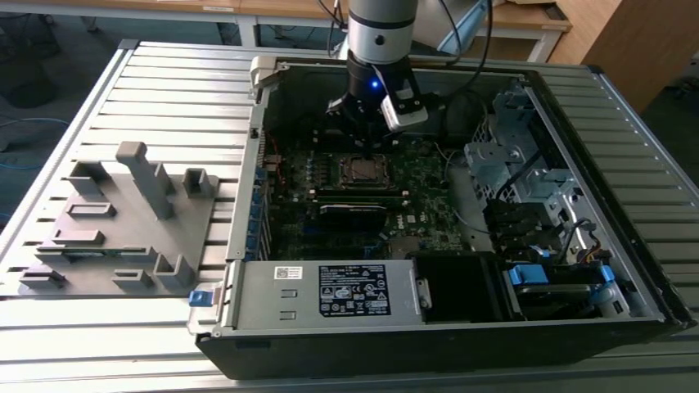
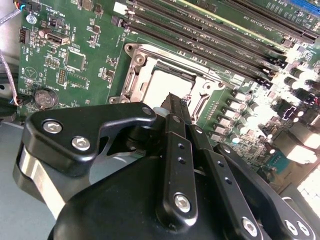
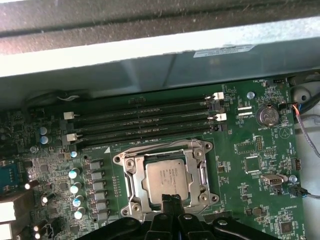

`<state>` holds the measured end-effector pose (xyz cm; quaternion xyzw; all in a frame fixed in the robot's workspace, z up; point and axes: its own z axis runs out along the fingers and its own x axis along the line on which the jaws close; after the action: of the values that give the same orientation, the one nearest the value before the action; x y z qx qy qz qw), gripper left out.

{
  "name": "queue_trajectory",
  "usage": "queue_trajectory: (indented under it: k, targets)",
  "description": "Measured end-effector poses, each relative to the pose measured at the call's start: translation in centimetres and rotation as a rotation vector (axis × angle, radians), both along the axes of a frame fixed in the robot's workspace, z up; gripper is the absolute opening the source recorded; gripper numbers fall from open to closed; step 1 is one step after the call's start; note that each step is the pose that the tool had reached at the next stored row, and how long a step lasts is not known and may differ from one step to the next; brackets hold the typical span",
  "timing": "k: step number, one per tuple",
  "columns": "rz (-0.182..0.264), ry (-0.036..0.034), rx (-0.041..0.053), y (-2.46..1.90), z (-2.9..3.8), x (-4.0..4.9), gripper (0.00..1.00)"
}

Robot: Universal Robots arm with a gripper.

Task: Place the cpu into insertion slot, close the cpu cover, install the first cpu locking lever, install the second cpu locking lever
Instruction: 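Install the second cpu locking lever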

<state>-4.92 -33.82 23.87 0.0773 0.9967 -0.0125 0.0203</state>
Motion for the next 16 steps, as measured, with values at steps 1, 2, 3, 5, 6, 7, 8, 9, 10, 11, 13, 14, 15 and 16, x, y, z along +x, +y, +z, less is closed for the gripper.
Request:
queue_trajectory:
  k: [1,2,3,5,6,7,8,9,10,11,13,14,15,16]
  targets:
    - [0.000,0.0000,0.0000,-0.05,-0.01,0.00,0.10]
    - [0.000,0.0000,0.0000,-0.09,-0.03,0.00,0.10]
    - [0.000,0.0000,0.0000,-0.13,-0.04,0.00,0.10]
    - [0.000,0.0000,-0.0001,-0.19,-0.04,0.00,0.10]
    - [0.000,0.0000,0.0000,-0.24,-0.04,0.00,0.10]
    - [0.000,0.0000,0.0001,-0.30,-0.05,0.00,0.10]
    - [0.000,0.0000,0.0000,-0.37,-0.04,0.00,0.10]
    - [0.000,0.0000,0.0000,-0.44,-0.04,0.00,0.10]
    - [0.000,0.0000,0.0001,-0.52,-0.04,0.01,0.10]
    - [0.000,0.0000,0.0001,-0.60,-0.05,0.01,0.10]
    - [0.000,-0.0001,0.0002,-0.70,-0.05,0.02,0.10]
    - [0.000,0.0000,0.0001,-0.70,-0.05,0.02,0.10]
    - [0.000,0.0000,0.0000,-0.81,-0.04,0.02,0.10]
    - [0.000,0.0000,0.0001,-0.90,-0.05,0.02,0.10]
